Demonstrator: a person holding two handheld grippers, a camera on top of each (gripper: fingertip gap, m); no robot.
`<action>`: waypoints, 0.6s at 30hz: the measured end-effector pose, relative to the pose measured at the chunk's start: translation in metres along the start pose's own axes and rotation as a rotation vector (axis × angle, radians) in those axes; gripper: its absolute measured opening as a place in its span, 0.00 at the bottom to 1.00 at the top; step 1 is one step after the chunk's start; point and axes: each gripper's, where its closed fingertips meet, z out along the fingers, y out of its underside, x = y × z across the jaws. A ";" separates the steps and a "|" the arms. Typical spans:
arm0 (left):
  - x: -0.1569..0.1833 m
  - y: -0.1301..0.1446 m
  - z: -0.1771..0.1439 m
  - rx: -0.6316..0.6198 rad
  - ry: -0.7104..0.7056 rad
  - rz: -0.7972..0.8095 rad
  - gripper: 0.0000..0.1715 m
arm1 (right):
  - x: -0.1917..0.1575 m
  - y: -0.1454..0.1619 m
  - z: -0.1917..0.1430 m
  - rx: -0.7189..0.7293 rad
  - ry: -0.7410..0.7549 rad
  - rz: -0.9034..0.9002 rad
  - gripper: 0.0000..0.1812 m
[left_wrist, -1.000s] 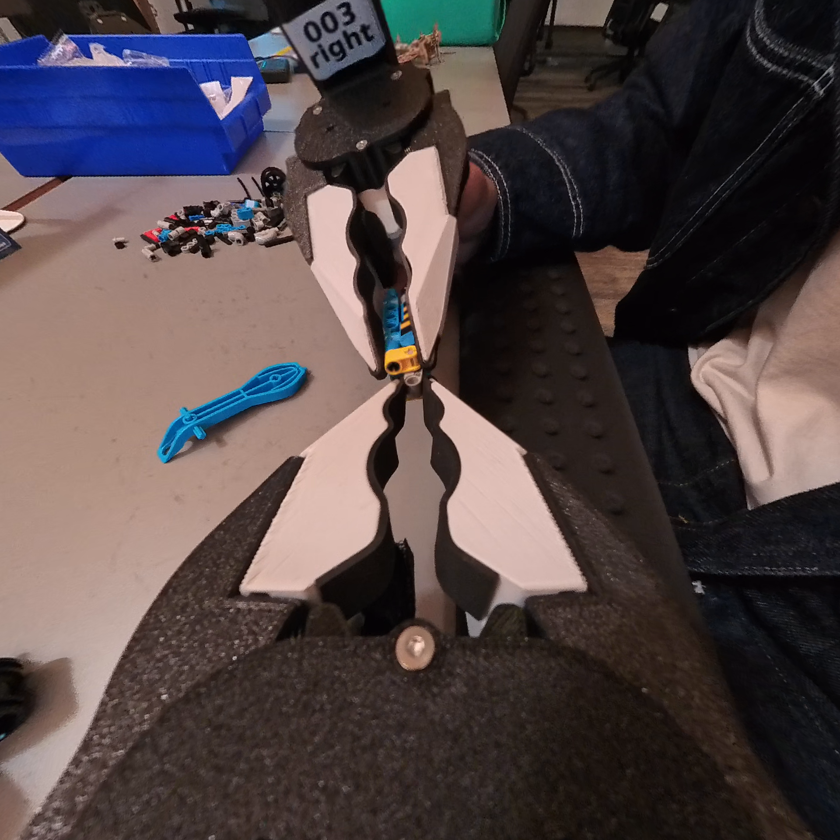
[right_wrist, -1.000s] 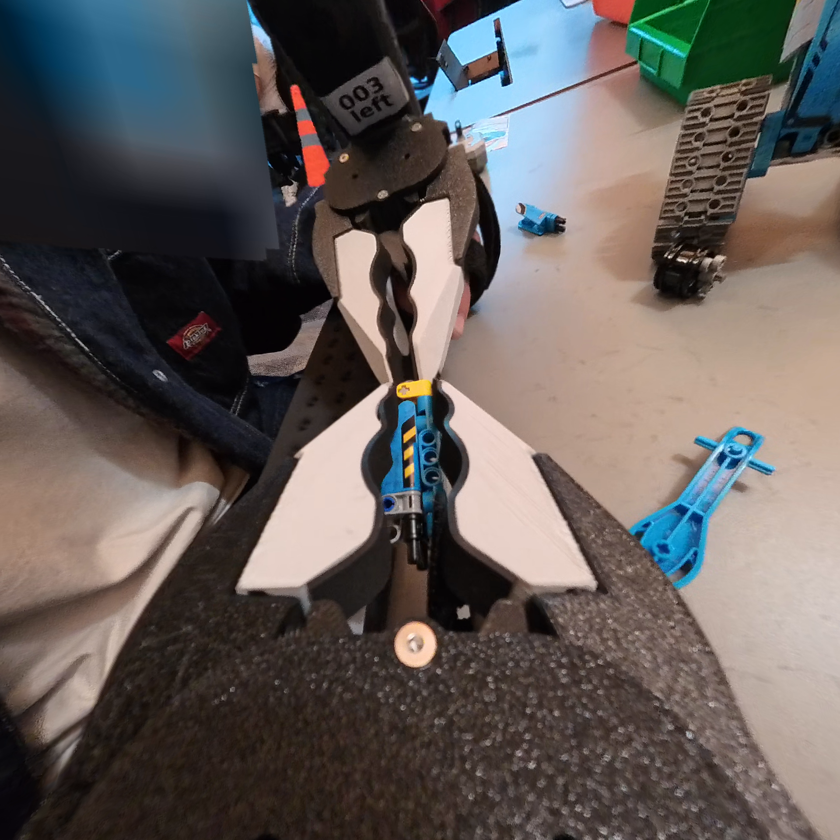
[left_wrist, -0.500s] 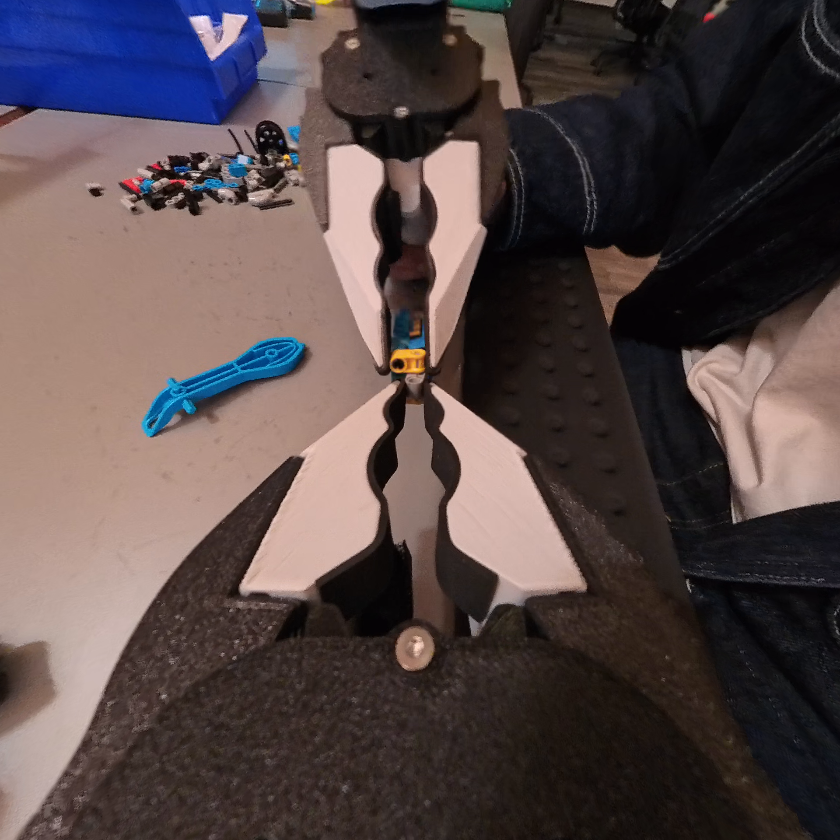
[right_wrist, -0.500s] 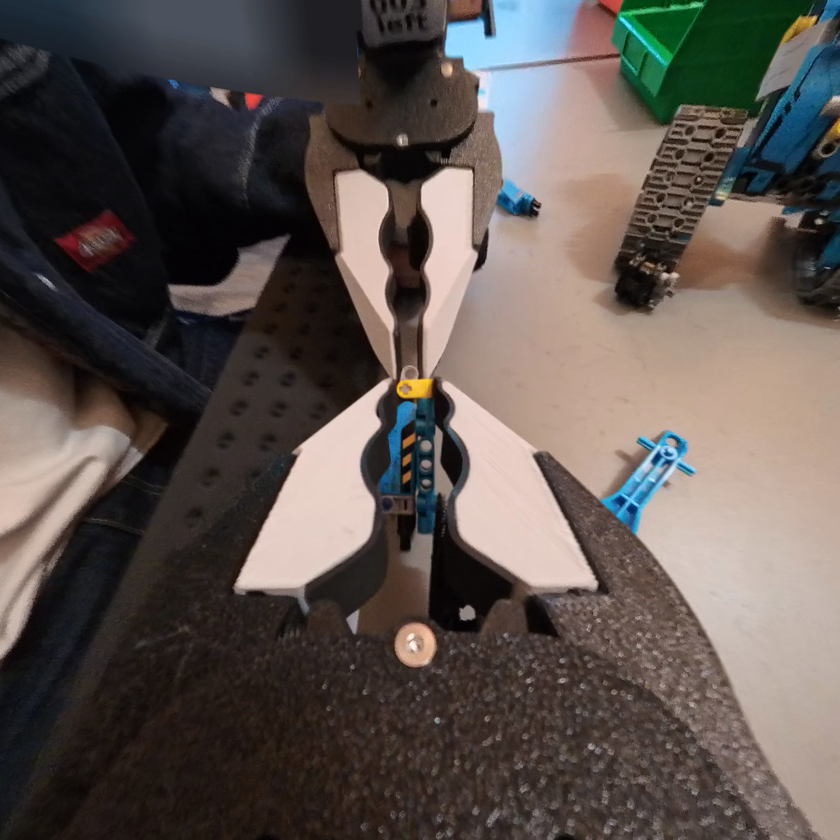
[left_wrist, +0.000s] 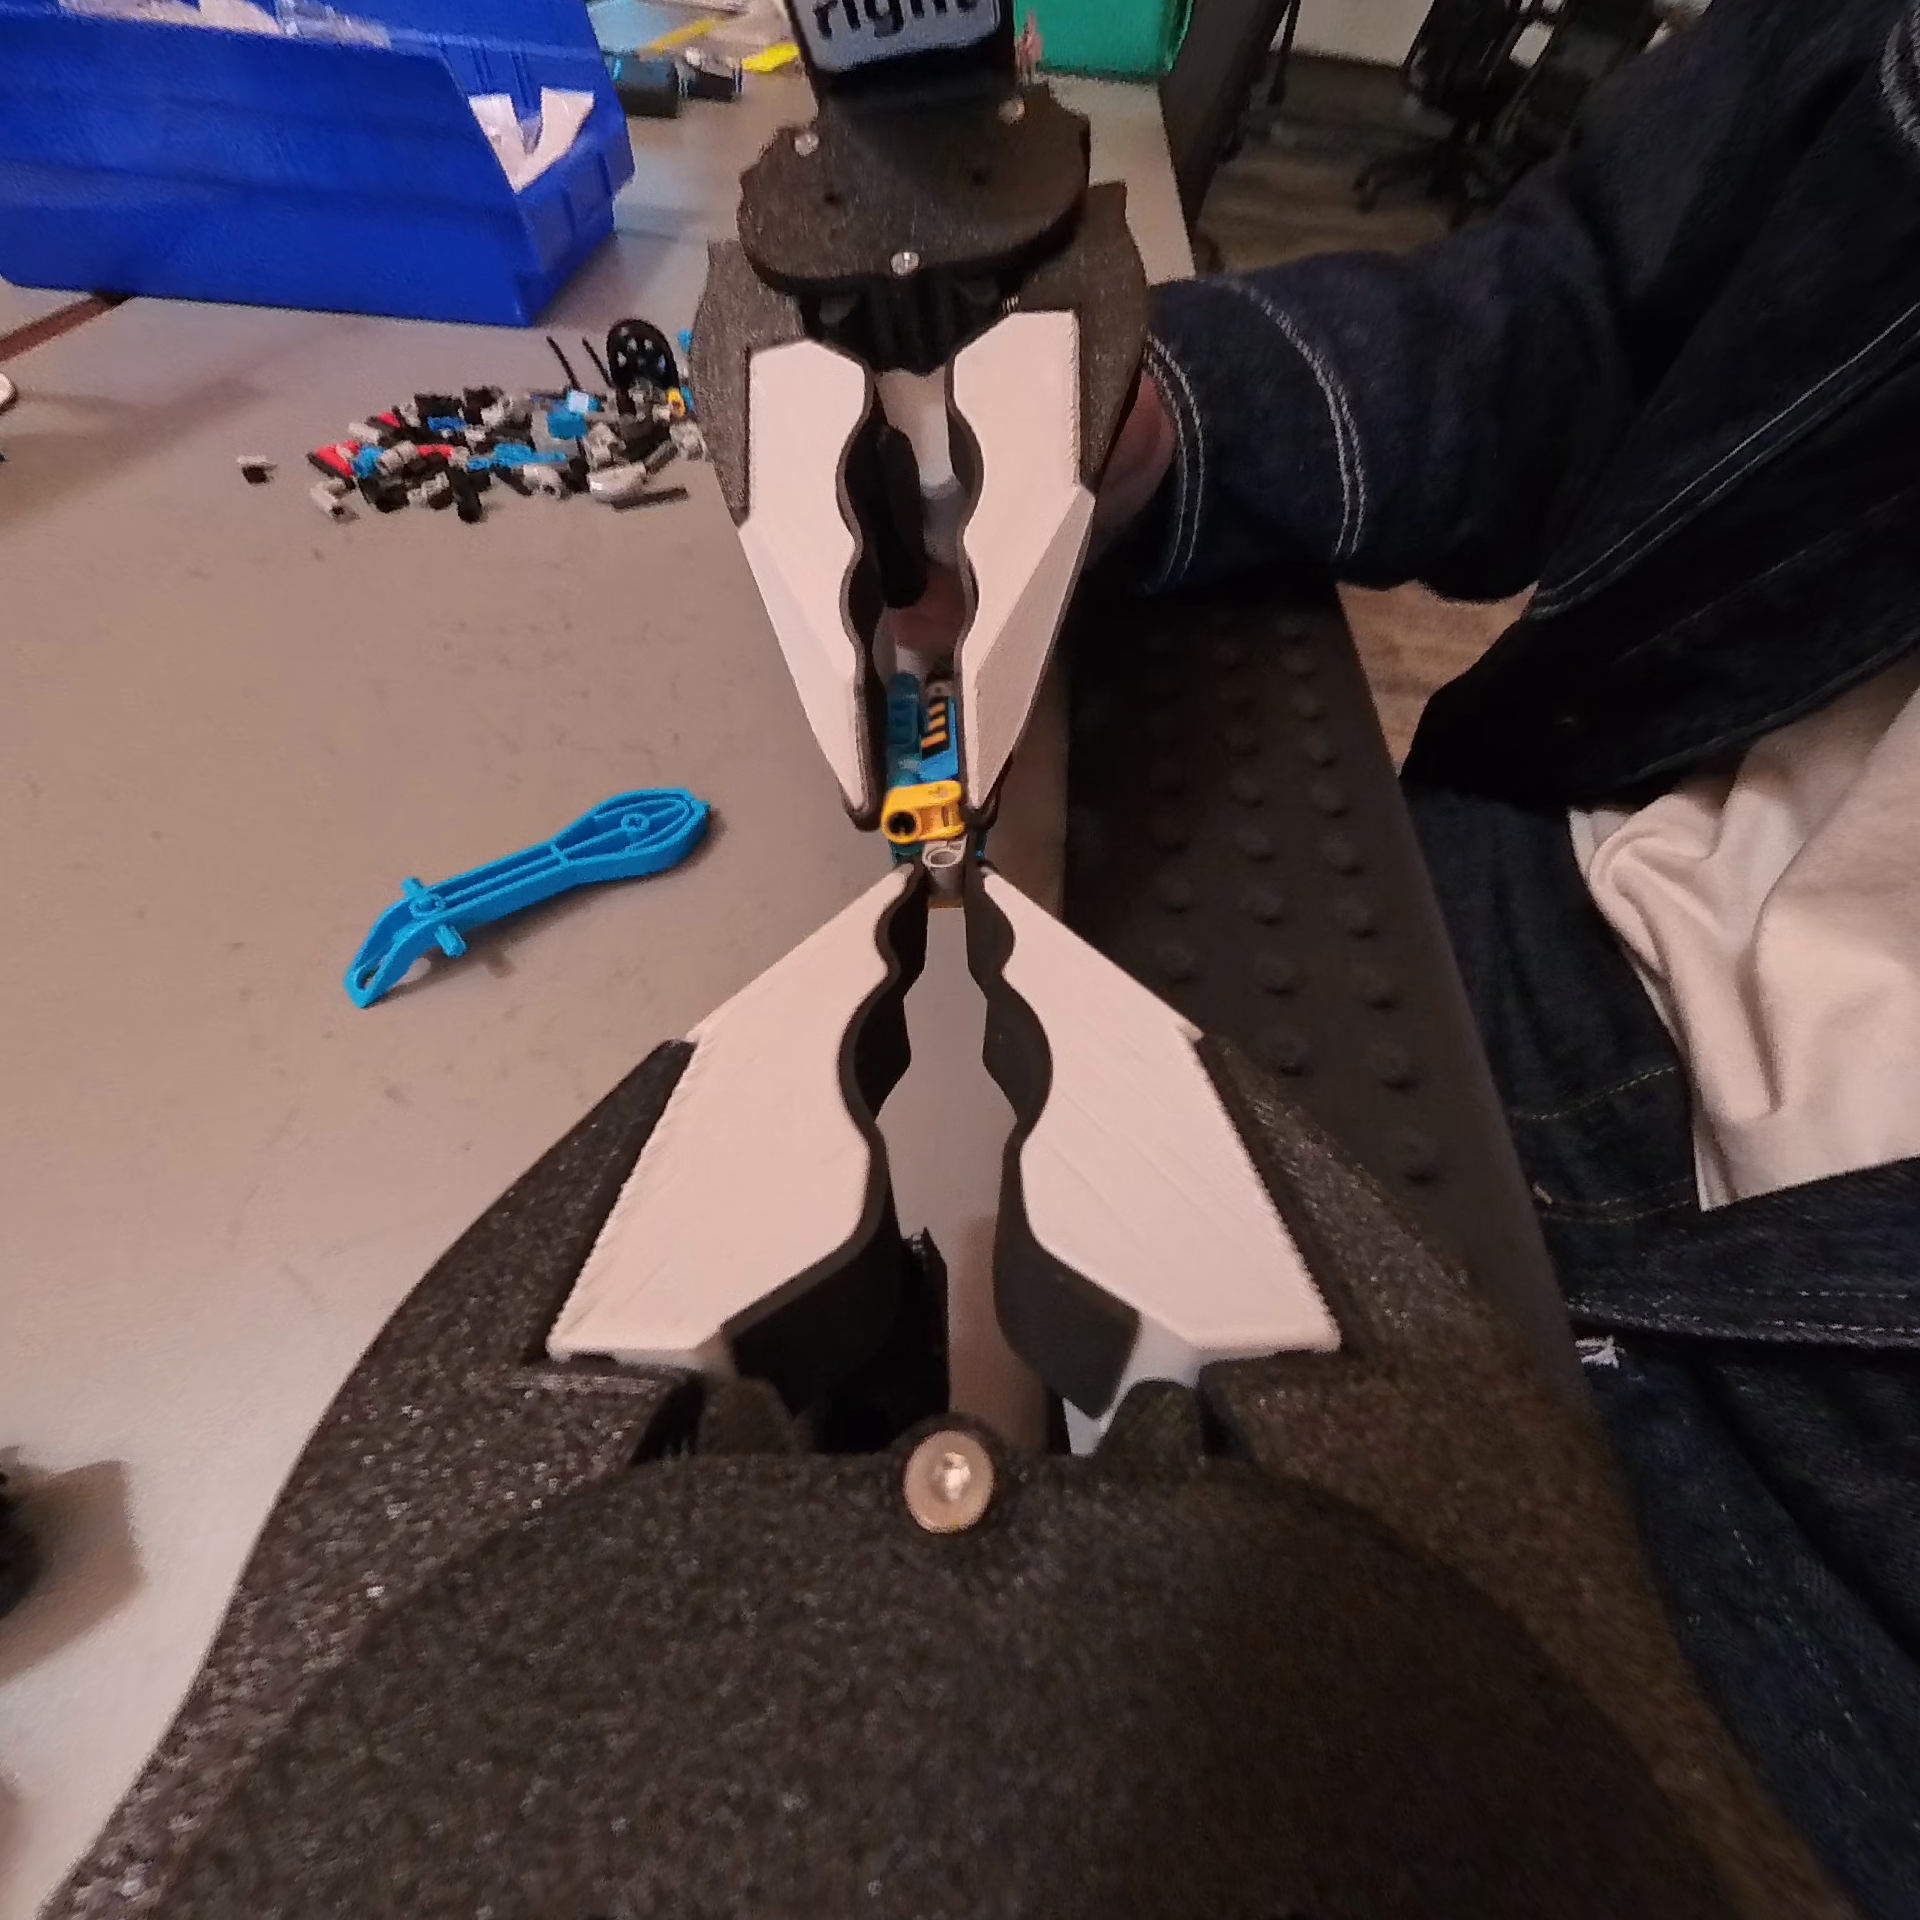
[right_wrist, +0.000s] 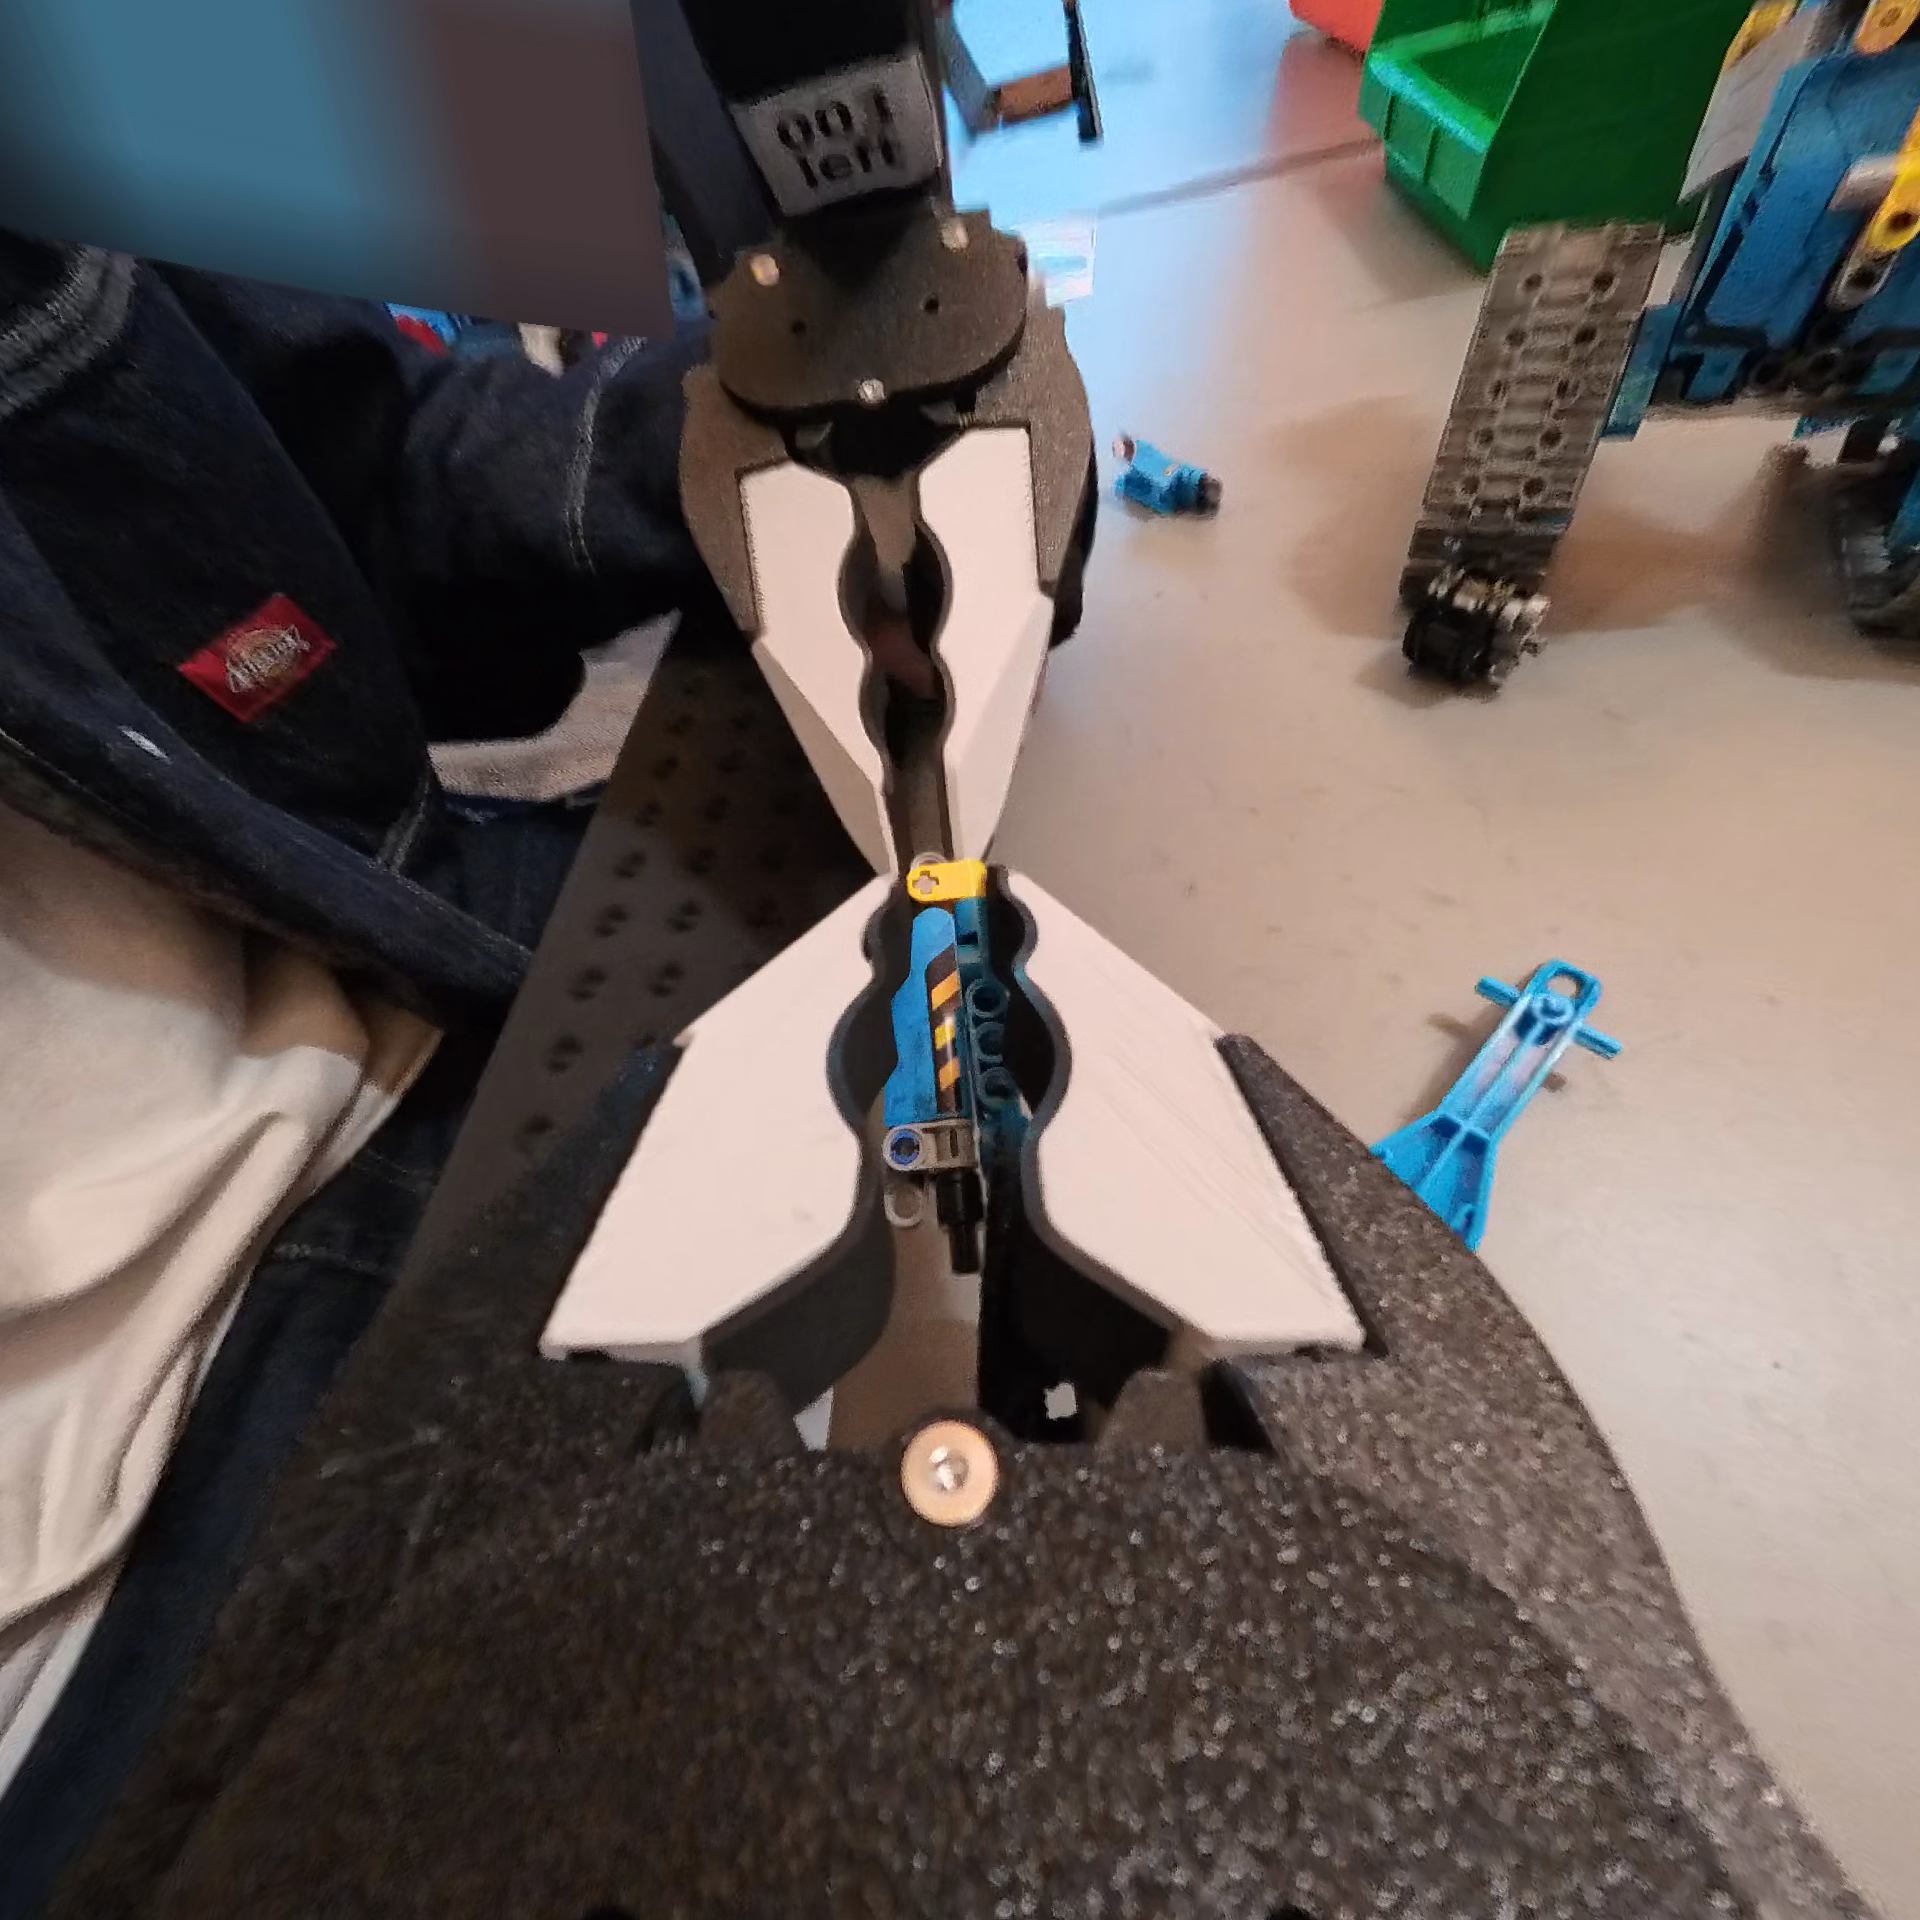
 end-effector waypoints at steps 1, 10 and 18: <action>-0.001 0.006 0.003 -0.039 -0.012 0.010 0.04 | 0.002 0.005 0.002 -0.032 0.011 -0.007 0.06; -0.022 0.014 -0.002 -0.079 -0.099 -0.054 0.04 | 0.049 0.002 -0.038 0.054 0.171 0.140 0.12; -0.032 0.034 0.004 -0.198 -0.102 -0.174 0.04 | 0.034 0.050 -0.040 -0.146 0.199 0.094 0.13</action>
